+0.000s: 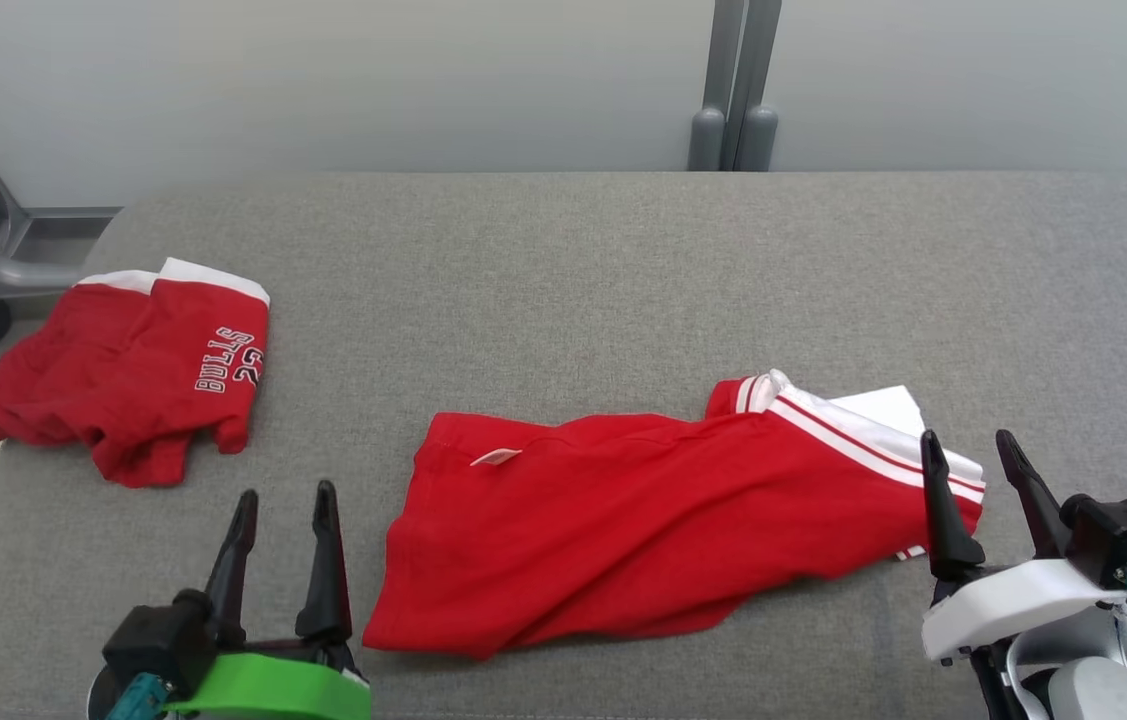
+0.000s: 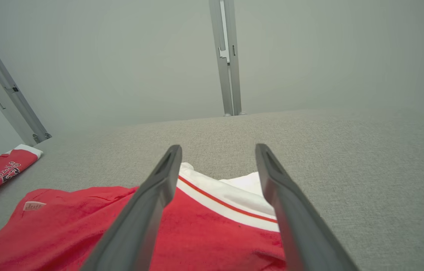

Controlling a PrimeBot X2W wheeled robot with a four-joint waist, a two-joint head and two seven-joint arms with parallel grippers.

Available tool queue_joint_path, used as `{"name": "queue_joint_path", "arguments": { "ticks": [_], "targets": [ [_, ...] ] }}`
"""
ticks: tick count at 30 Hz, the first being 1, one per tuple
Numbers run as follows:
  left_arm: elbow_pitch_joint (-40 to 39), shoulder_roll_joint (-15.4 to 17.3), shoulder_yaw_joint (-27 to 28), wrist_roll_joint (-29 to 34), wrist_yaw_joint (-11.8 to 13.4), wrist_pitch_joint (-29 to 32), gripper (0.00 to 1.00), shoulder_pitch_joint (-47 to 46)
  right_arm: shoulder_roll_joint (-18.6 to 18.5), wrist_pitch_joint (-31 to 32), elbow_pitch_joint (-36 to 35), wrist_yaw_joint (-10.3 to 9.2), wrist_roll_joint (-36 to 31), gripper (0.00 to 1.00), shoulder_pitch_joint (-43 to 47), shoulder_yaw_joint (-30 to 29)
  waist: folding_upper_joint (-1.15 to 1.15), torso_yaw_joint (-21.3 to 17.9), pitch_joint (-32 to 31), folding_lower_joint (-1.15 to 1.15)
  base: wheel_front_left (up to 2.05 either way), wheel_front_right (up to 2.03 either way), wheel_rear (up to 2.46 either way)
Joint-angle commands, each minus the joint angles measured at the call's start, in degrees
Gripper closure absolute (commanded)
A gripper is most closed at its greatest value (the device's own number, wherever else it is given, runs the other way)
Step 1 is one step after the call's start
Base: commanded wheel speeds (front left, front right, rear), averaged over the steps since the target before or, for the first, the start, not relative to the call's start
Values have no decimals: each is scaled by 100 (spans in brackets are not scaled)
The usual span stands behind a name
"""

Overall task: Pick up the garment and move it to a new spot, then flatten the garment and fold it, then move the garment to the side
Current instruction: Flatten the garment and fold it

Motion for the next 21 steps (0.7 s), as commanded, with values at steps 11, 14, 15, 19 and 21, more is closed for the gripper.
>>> {"name": "queue_joint_path", "arguments": {
  "ticks": [11, 14, 15, 19, 21],
  "targets": [
    [368, 460, -215, 364, -97, 267, 0, 248, -14, 274, 184, -6, -203, 0, 336, -287, 0, -65, -307, 0, 0, 0, 0],
    [413, 537, -278, 403, -131, 322, 0, 278, -13, 362, 229, -6, -236, 0, 406, -312, 0, -68, -368, 0, 0, 0, 0],
    [428, 559, -287, 411, -134, 335, 0, 292, -13, 391, 249, -6, -238, 0, 420, -314, 0, -71, -382, 0, 0, 0, 0],
    [468, 536, -286, 338, -87, 399, 0, 329, -13, 455, 272, -6, -254, 0, 435, -285, 0, -118, -404, 0, 0, 0, 0],
    [448, 533, -309, 358, -73, 409, 0, 299, -14, 459, 245, -6, -225, 0, 432, -273, 0, -132, -390, 0, 0, 0, 0]
  ]
}}
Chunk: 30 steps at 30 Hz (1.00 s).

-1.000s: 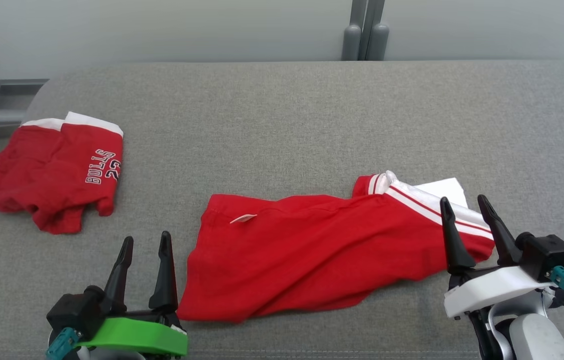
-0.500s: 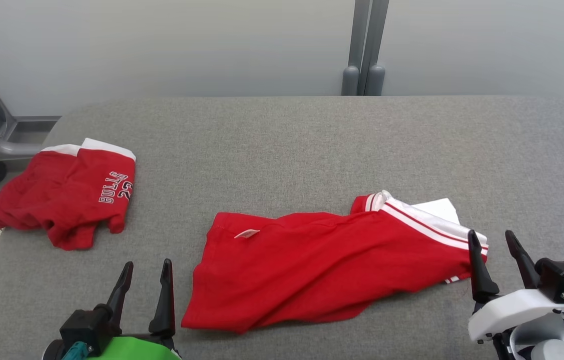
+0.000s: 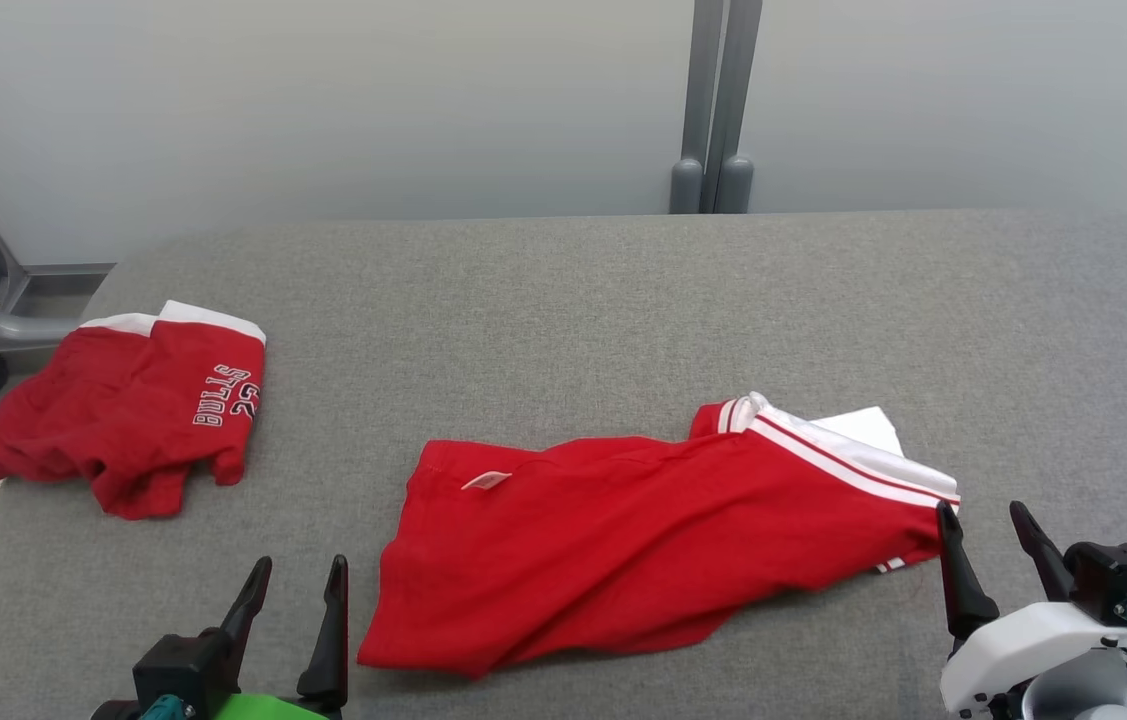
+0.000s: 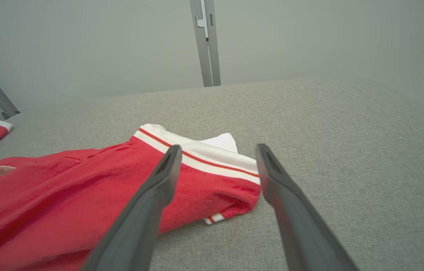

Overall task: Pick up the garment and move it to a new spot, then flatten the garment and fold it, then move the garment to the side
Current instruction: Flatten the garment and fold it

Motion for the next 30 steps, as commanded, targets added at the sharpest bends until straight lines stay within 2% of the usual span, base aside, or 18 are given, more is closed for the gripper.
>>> {"name": "queue_joint_path", "arguments": {
  "ticks": [1, 17, 22, 26, 30],
  "targets": [
    [-13, 5, -4, 18, 31, 24, 0, 4, -15, 7, -27, -6, 8, 0, 35, 1, 0, -8, 17, 0, 0, 0, 0],
    [-113, 51, -30, -38, 118, 23, 0, -135, -15, -26, -32, -6, 70, 0, -85, 102, 0, -68, 172, 0, 0, 0, 0],
    [-155, 51, -48, -104, 31, -28, 0, -139, -15, 14, -44, -6, 28, 0, -114, 141, 0, -66, 189, 0, 0, 0, 0],
    [-132, 67, -104, -109, -2, 39, 0, -232, -15, 231, -56, -6, -10, 0, -208, 278, 0, -72, 224, 0, 0, 0, 0],
    [-33, 54, -252, -234, -142, 512, 0, -509, -15, 958, -2, -6, 50, 0, -444, 444, 0, -65, 298, 0, 0, 0, 0]
  ]
}}
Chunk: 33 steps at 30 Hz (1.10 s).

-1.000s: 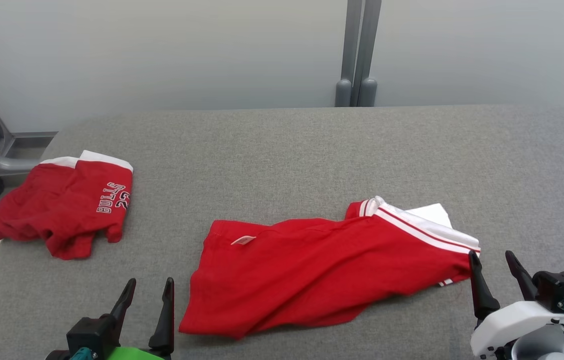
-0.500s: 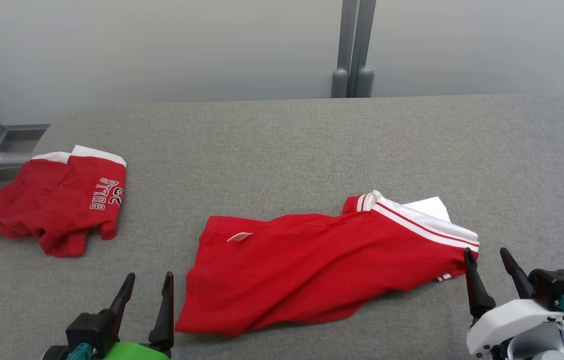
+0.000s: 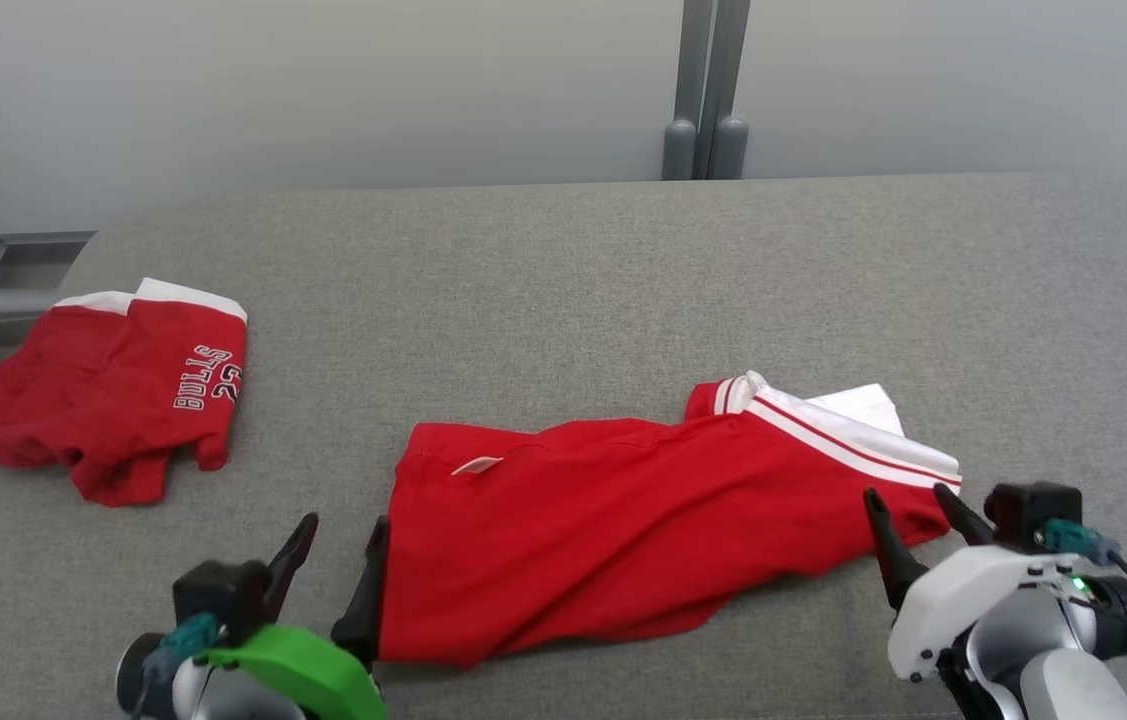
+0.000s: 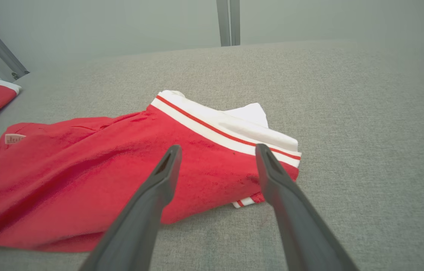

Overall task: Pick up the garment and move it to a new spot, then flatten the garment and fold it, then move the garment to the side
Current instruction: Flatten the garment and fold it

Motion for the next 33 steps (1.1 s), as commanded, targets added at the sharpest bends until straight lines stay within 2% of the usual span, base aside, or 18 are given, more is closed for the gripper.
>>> {"name": "queue_joint_path", "arguments": {
  "ticks": [1, 5, 10, 15, 21, 33],
  "targets": [
    [45, 17, -67, -54, -73, 238, 0, -260, -13, 321, -6, -5, 14, 0, -193, 56, 0, 18, 54, 0, 0, 0, 0],
    [227, -28, -244, -145, -59, 1192, 0, -896, -17, 1289, -164, -6, -143, 0, -686, -39, 0, 56, 255, 0, 0, 0, 0],
    [556, -127, -306, -195, 269, 2423, 0, -1776, -14, 2607, -309, -5, -573, 0, -1440, -284, 0, 48, 614, 0, 0, 0, 0],
    [846, -156, -417, -38, 597, 3345, 0, -2551, -115, 3487, -302, -5, -883, 0, -2111, -412, 0, 32, 1095, 0, 0, 0, 0],
    [1222, -55, -667, 185, 738, 4250, 0, -3282, -409, 3787, -172, -5, -1030, 0, -2807, -358, 0, 27, 1655, 0, 0, 0, 0],
    [1316, -216, -751, 36, 733, 4522, 1, -3556, -573, 3586, 207, -5, -1067, 0, -3210, -437, 0, 142, 1984, 0, 0, 0, 0]
  ]
}}
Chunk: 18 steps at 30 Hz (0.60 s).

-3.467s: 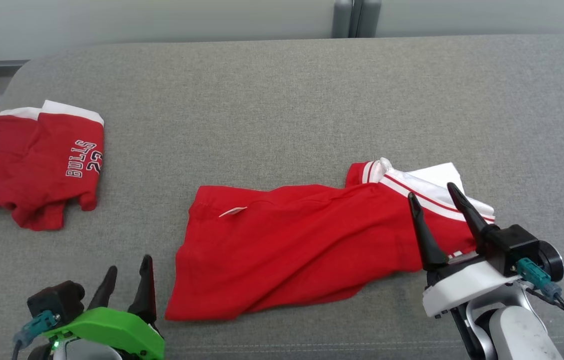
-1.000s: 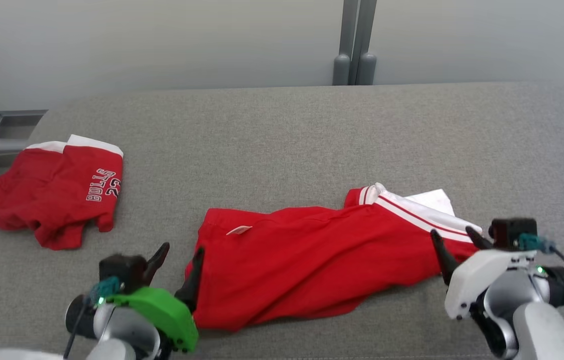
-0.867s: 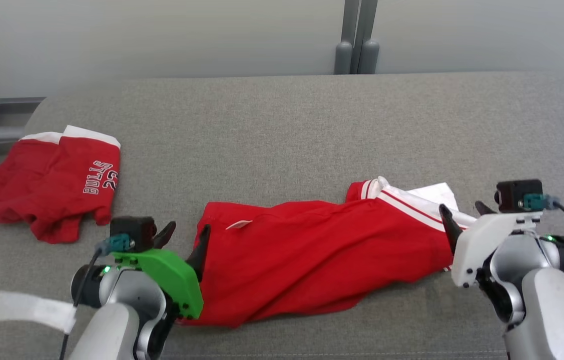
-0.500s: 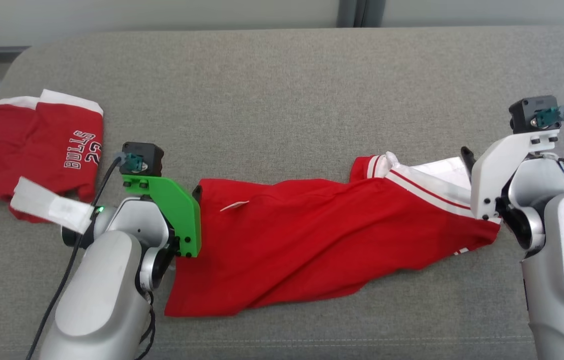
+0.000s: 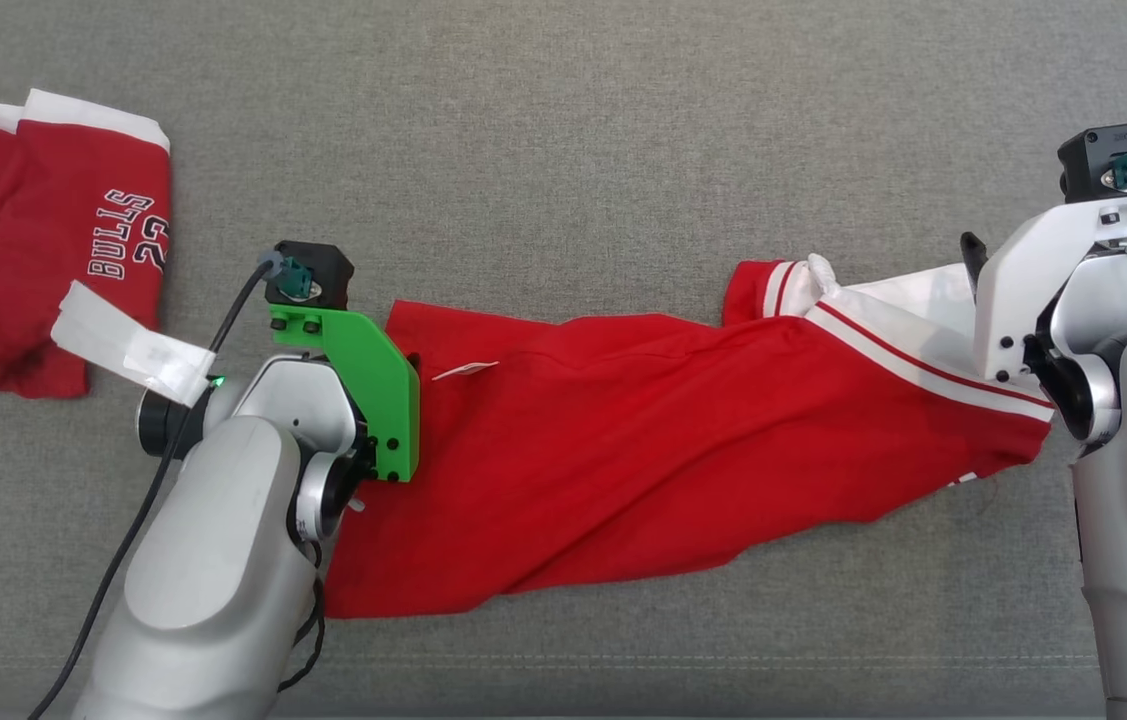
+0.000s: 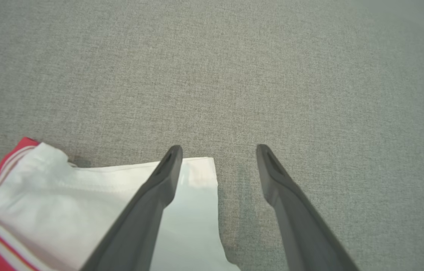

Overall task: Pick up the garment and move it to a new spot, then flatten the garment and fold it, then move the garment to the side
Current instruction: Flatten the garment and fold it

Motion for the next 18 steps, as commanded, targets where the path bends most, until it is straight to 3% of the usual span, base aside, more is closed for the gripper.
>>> {"name": "queue_joint_path", "arguments": {
  "ticks": [1, 2, 3, 5, 7, 9, 11, 12, 18],
  "targets": [
    [-11, 14, -4, -33, -17, 2, 4, -104, -19, -38, 28, -4, -19, 0, -84, -7, 0, 22, 23, -1, 0, 0, 0],
    [-19, 0, -11, -55, -26, -9, 5, -112, -10, -55, 62, -4, -8, 0, -81, -3, 0, 24, 30, -1, 0, 0, 0],
    [-20, -5, -22, -60, -38, -11, 15, -116, -8, -72, 100, -4, -8, 0, -86, 1, 0, 23, 39, -1, 0, 0, 0],
    [-24, -28, -44, -54, -67, -44, 21, -149, 1, -97, 176, -4, -22, 0, -110, 14, 0, 19, 58, -1, 0, 0, 0],
    [-5, -39, -76, -55, -91, -47, 51, -182, 2, -105, 249, -4, -33, 0, -153, 10, 0, 12, 90, -1, 0, 0, 0],
    [30, -69, -123, -70, -137, -49, 70, -201, 10, -102, 320, -4, -43, 0, -163, 13, 0, 5, 123, -1, 0, 0, 0],
    [52, -96, -168, -71, -164, -64, 96, -236, -5, -118, 377, -4, -65, 0, -181, 26, 0, 1, 152, -1, 0, 0, 0],
    [66, -98, -179, -73, -174, -73, 100, -248, -12, -123, 399, -4, -75, 0, -194, 31, 0, -2, 163, -1, 0, 0, 0],
    [120, -86, -232, -60, -152, -86, 100, -269, -32, -10, 538, -4, -94, 0, -189, 15, 0, 1, 189, -1, 0, 0, 0]
  ]
}}
